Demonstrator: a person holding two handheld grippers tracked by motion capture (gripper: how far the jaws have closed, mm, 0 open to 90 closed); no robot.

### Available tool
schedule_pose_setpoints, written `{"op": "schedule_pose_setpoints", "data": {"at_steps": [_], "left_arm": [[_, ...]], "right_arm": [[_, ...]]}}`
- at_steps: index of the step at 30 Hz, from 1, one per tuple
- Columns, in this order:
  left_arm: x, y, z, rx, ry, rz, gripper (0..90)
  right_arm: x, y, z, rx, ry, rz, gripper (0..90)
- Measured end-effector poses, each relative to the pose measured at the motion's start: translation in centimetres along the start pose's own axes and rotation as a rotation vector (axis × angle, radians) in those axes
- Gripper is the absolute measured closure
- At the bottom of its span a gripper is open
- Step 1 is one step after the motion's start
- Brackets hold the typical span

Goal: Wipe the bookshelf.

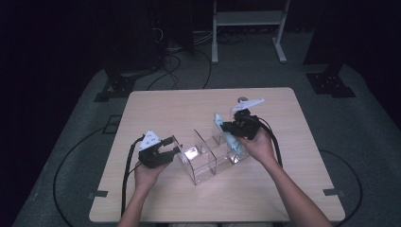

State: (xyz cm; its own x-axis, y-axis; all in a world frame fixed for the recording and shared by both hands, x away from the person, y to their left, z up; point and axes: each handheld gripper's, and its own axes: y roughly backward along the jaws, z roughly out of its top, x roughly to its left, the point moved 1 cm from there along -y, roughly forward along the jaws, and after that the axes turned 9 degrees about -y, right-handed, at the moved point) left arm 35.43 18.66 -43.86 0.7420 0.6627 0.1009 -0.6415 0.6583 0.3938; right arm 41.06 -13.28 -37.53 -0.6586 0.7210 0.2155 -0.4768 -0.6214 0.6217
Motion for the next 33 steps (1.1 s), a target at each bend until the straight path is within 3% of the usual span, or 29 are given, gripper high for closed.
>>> {"op": "schedule_pose_setpoints", "data": {"at_steps": [3, 6, 15, 18, 21, 26, 29, 33], "left_arm": [[-0.1, -0.1, 0.0, -0.003, 0.004, -0.002, 47.8], [-0.1, -0.1, 0.0, -0.004, 0.008, -0.003, 47.9], [-0.2, -0.2, 0.0, -0.008, 0.006, 0.007, 47.5], [-0.3, -0.2, 0.0, -0.009, 0.003, 0.009, 47.4], [-0.4, -0.2, 0.0, -0.005, 0.000, 0.011, 47.4], [-0.4, -0.2, 0.0, -0.008, 0.017, 0.014, 47.5], [-0.5, -0.2, 0.0, -0.004, 0.007, 0.020, 47.5], [-0.5, -0.3, 0.0, -0.014, 0.018, 0.032, 47.7]], "right_arm": [[0.3, 1.2, -1.4, -0.018, 0.008, 0.007, 82.5], [0.2, 1.2, -1.4, -0.014, 0.008, 0.004, 82.6], [-1.0, -2.8, 2.3, 0.009, -0.054, -0.021, 82.4], [-1.2, -2.8, 2.4, 0.012, -0.070, -0.004, 82.3], [-0.9, -1.8, 1.6, 0.000, -0.045, 0.000, 82.4], [0.4, 1.9, -0.6, -0.082, -0.031, 0.049, 82.5], [1.5, 3.6, -1.9, -0.111, -0.028, 0.097, 82.5], [4.1, 4.6, -3.8, -0.121, -0.005, 0.185, 82.5]]}}
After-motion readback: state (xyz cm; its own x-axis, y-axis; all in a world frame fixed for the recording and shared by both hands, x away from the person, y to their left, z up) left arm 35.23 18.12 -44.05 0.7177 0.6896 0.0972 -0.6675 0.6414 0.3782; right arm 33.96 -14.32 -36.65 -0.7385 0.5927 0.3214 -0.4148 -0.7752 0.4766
